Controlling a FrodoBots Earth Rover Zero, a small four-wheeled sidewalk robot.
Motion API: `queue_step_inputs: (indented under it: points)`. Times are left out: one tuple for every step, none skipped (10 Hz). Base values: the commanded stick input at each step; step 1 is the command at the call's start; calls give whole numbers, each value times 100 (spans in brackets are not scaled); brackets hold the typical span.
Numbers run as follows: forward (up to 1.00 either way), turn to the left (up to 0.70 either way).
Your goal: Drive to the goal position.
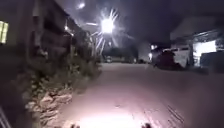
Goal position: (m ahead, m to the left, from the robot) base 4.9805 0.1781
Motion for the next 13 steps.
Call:
queue_step_inputs:
  points:
    - [70,0]
    - [70,0]
    - [70,0]
    - [70,0]
    - [70,0]
    - [70,0]
    - [70,0]
    - [70,0]
    - [70,-6]
    - [70,-35]
    - [70,-34]
    - [70,-31]
    - [70,0]
